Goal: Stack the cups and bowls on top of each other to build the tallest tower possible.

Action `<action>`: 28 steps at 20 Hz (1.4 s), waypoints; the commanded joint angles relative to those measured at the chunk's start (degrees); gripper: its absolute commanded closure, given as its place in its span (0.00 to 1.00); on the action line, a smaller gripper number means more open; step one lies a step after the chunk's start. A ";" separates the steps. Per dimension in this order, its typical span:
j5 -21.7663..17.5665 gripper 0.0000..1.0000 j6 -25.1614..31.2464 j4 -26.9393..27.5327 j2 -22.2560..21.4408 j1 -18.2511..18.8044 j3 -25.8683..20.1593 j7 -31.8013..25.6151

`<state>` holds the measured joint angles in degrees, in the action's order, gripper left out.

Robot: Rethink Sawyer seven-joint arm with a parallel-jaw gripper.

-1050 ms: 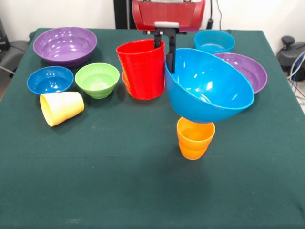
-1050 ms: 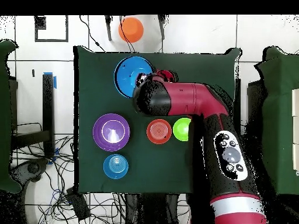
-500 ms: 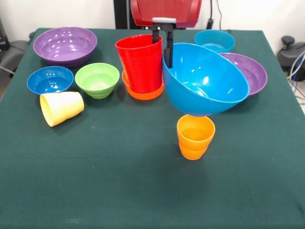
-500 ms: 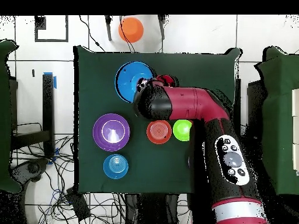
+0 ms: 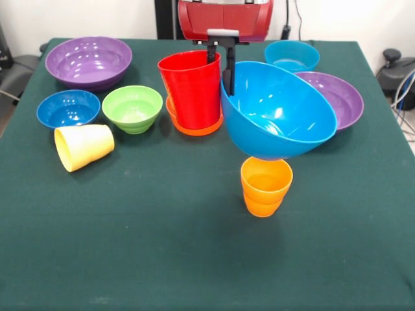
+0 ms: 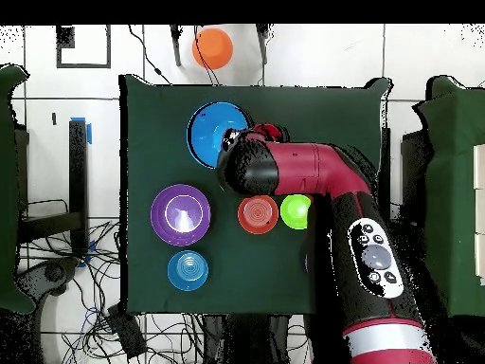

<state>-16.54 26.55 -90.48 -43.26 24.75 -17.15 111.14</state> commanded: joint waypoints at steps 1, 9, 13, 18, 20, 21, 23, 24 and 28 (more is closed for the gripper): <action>-2.30 1.00 -3.58 -2.83 2.04 0.11 0.50 3.10; -2.63 1.00 -4.78 -2.79 2.28 -0.41 1.17 3.97; -3.04 1.00 -5.02 -2.06 2.71 -0.90 1.69 3.95; -3.15 1.00 -3.94 -0.56 3.52 -1.54 2.56 3.80; -3.20 1.00 -3.83 -0.31 3.69 -1.96 3.21 4.13; -3.12 1.00 -3.78 -0.25 3.78 -1.95 3.24 4.01; -3.13 1.00 -4.25 -0.82 3.69 -1.96 3.44 3.97; -3.12 1.00 -4.63 -0.90 3.83 -1.92 3.45 3.95; -3.58 1.00 -5.39 0.33 4.63 -2.64 4.34 4.20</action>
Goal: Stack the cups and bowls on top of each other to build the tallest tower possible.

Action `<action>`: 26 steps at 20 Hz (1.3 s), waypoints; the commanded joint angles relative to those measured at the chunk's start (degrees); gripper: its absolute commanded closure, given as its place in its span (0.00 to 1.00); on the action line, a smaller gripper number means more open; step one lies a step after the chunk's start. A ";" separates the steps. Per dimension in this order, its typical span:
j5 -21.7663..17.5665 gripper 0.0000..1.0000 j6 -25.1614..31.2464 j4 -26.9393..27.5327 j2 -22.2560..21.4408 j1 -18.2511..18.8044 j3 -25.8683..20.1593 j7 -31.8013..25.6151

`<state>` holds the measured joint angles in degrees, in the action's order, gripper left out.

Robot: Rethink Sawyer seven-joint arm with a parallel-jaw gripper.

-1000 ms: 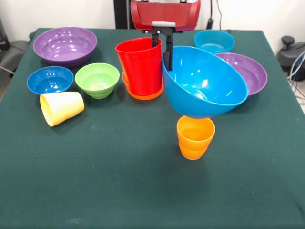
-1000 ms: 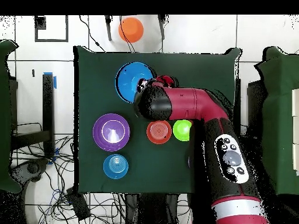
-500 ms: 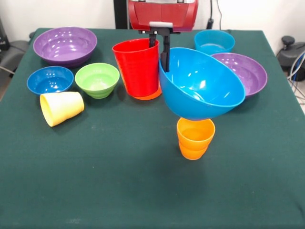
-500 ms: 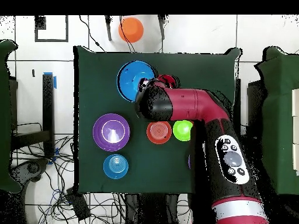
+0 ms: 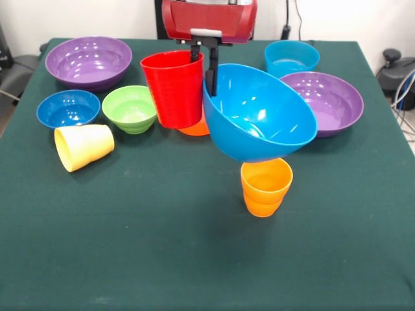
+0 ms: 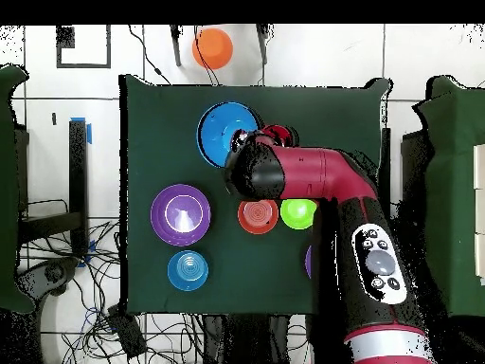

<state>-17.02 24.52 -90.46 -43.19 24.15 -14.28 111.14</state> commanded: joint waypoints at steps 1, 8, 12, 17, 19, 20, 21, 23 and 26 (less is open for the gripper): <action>-3.18 1.00 -3.36 0.49 4.66 -2.15 1.60 4.10; -3.81 1.00 -3.97 1.72 5.37 -3.60 3.21 4.19; -3.97 1.00 -3.43 2.22 5.16 -4.92 4.65 3.92; -1.39 1.00 -5.82 1.05 5.14 -4.46 3.04 4.74; 0.85 1.00 -5.11 -0.95 4.52 -2.08 -0.57 3.68; 1.63 1.00 -5.56 -1.67 4.30 -1.50 -1.49 4.04; 1.55 1.00 -5.60 -1.58 4.17 -1.76 -1.22 4.17; 1.79 1.00 -6.62 -1.78 4.12 -1.92 -1.32 4.68; 2.41 1.00 -7.76 -2.20 4.11 -1.78 -1.71 5.16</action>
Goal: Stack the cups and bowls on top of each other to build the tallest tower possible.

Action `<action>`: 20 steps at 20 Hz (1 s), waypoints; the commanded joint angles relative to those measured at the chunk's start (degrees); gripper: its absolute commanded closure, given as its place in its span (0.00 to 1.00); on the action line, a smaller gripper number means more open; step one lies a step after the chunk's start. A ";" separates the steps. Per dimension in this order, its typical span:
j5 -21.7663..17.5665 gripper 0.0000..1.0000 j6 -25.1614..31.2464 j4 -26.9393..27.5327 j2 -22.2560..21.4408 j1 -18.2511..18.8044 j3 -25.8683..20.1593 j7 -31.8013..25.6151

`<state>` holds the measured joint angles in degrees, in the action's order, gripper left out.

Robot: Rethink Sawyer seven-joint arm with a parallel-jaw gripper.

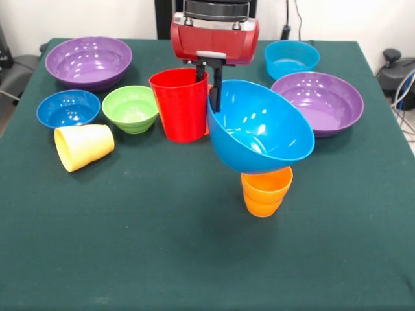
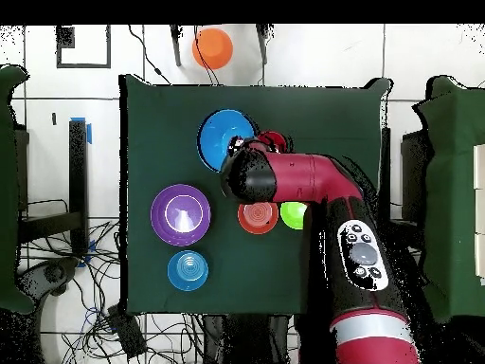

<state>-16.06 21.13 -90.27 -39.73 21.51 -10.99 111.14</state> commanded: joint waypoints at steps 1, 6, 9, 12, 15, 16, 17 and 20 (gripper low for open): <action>1.66 1.00 -4.58 -2.56 0.58 0.92 -5.12 5.34; 3.18 1.00 -8.55 -4.17 1.16 3.24 -8.45 6.40; 4.01 1.00 -9.98 -5.62 1.89 5.93 -12.07 5.85; 4.70 1.00 -10.86 -6.89 2.31 8.07 -14.78 5.54; 5.15 1.00 -11.32 -7.80 2.42 9.23 -16.42 5.75; 5.30 1.00 -11.67 -8.08 2.49 9.61 -16.97 5.98; 5.44 1.00 -12.08 -8.37 2.58 9.98 -17.51 6.19; 5.72 1.00 -13.07 -9.46 2.96 11.81 -20.10 5.99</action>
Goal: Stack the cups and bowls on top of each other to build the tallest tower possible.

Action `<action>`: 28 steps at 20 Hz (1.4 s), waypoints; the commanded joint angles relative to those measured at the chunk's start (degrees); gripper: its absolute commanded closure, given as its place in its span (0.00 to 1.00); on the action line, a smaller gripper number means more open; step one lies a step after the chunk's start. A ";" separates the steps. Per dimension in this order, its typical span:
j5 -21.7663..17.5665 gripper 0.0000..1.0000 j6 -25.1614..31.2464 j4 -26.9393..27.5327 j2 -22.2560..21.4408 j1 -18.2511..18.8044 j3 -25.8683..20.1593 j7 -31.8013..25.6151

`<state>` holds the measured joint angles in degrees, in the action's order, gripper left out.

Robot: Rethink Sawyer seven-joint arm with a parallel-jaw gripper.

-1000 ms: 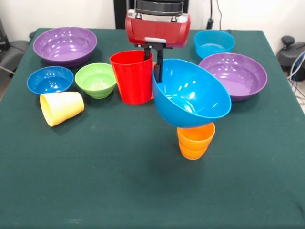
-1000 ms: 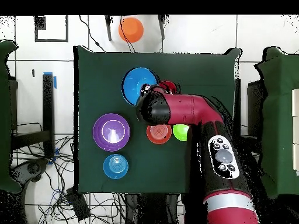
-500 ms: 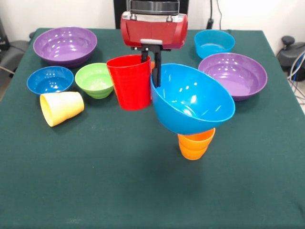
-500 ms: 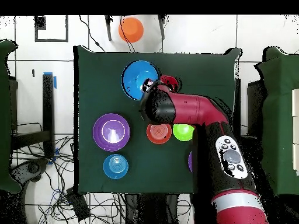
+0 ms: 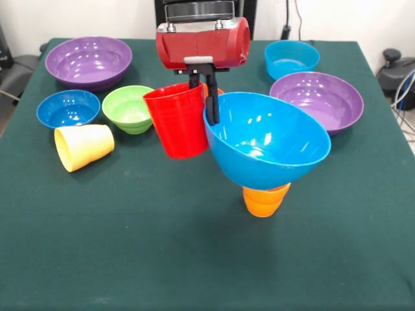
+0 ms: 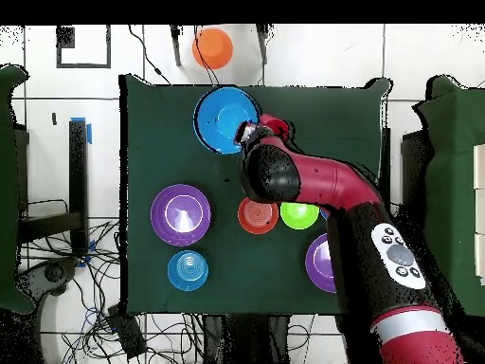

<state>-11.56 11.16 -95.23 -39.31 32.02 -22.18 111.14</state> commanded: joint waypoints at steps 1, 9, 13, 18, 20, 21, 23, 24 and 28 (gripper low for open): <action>1.21 1.00 -3.56 -4.73 2.75 1.75 -9.60 5.98; 0.66 1.00 -5.51 -5.98 5.05 5.54 -15.48 5.72; 0.25 1.00 -5.85 -6.33 5.58 6.37 -16.72 5.74; 0.36 1.00 -4.03 -6.51 5.02 6.58 -16.13 5.26; 0.24 1.00 -2.84 -6.29 4.63 6.40 -15.16 4.74; 0.38 1.00 -2.58 -6.26 4.70 6.57 -15.13 4.75; 0.97 1.00 -2.10 -6.43 5.17 7.53 -15.98 4.84; 1.13 1.00 -1.52 -6.44 5.34 7.98 -16.45 4.52; 1.65 1.00 -0.37 -7.08 6.02 9.65 -18.44 4.03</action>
<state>-11.35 7.49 -101.07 -34.57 39.97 -36.70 111.14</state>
